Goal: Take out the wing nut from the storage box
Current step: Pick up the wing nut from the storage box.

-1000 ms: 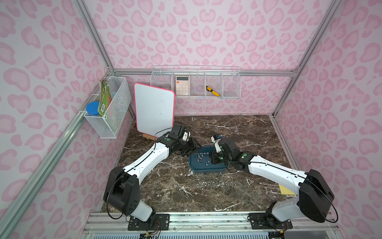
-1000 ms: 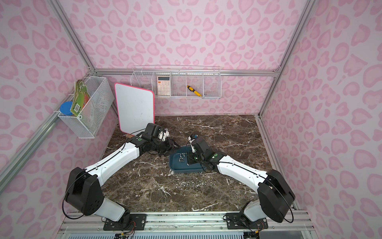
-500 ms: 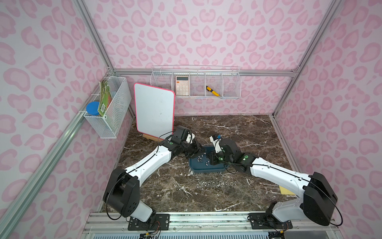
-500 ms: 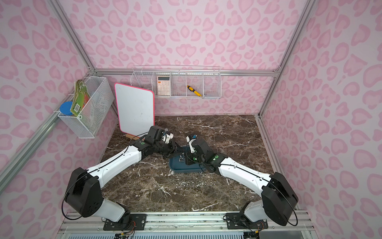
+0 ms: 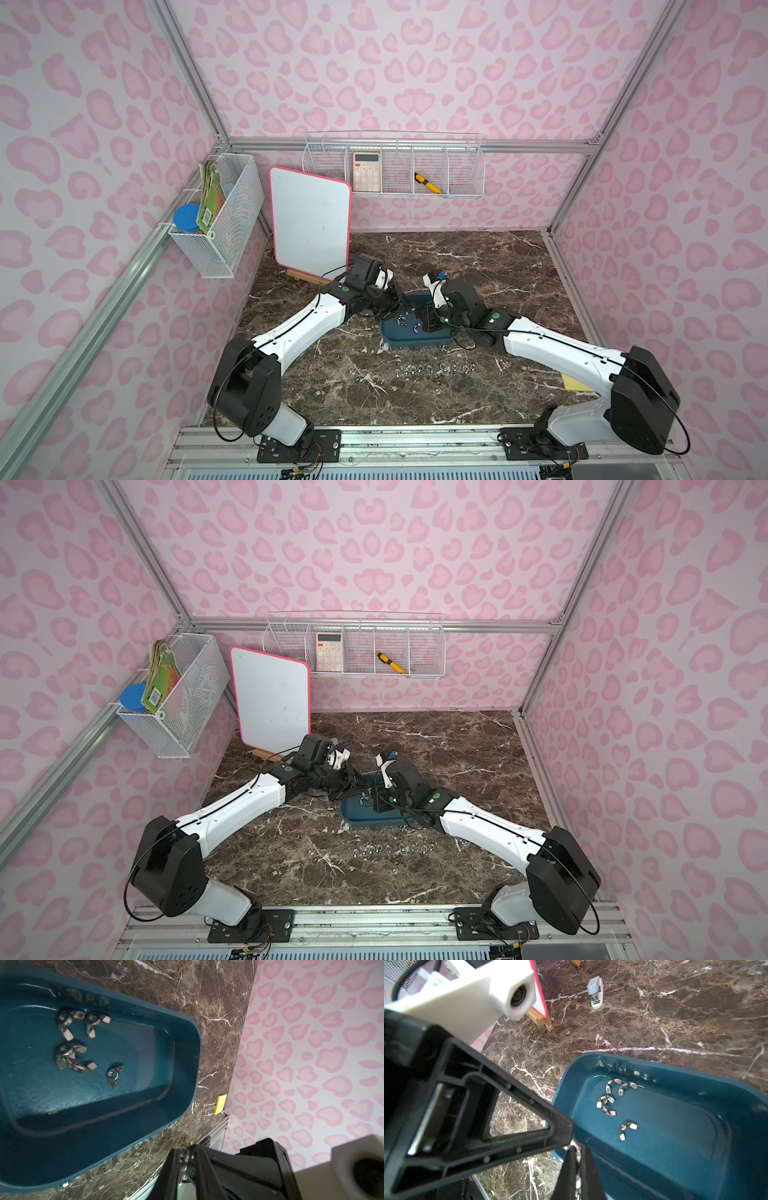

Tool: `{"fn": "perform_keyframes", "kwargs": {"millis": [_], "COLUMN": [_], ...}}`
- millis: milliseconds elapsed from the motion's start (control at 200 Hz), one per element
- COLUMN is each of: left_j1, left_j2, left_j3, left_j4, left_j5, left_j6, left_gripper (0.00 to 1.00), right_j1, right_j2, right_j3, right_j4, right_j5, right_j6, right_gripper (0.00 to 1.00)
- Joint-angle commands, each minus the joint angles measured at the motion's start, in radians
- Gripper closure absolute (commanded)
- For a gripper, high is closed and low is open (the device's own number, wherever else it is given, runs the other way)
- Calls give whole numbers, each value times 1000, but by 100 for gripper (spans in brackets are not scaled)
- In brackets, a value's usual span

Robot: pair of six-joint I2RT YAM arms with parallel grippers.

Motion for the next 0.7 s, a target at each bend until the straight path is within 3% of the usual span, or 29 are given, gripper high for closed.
{"fn": "perform_keyframes", "kwargs": {"millis": [0, 220, 475, 550, 615, 695], "left_j1": [-2, -9, -17, -18, -18, -18], "left_j2": [-3, 7, 11, 6, 0, -4], "left_j3": [-2, -2, 2, 2, 4, 5], "left_j4": [12, 17, 18, 10, 2, -18], "left_j5": [5, 5, 1, -8, -16, -30], "left_j6": [2, 2, 2, 4, 8, 18], "left_gripper": [80, 84, 100, 100, 100, 100], "right_j1": [-3, -5, -5, -5, -6, -10], "right_j2": [-2, -11, -18, -18, -20, -21], "right_j3": [-2, -6, -13, -15, -19, -25], "right_j4": [20, 28, 31, 33, 34, 33], "right_j5": [1, -7, -11, -11, -12, -8], "right_j6": [9, 12, 17, 21, 23, 32], "right_gripper": [98, 97, 97, 93, 87, 63]}}
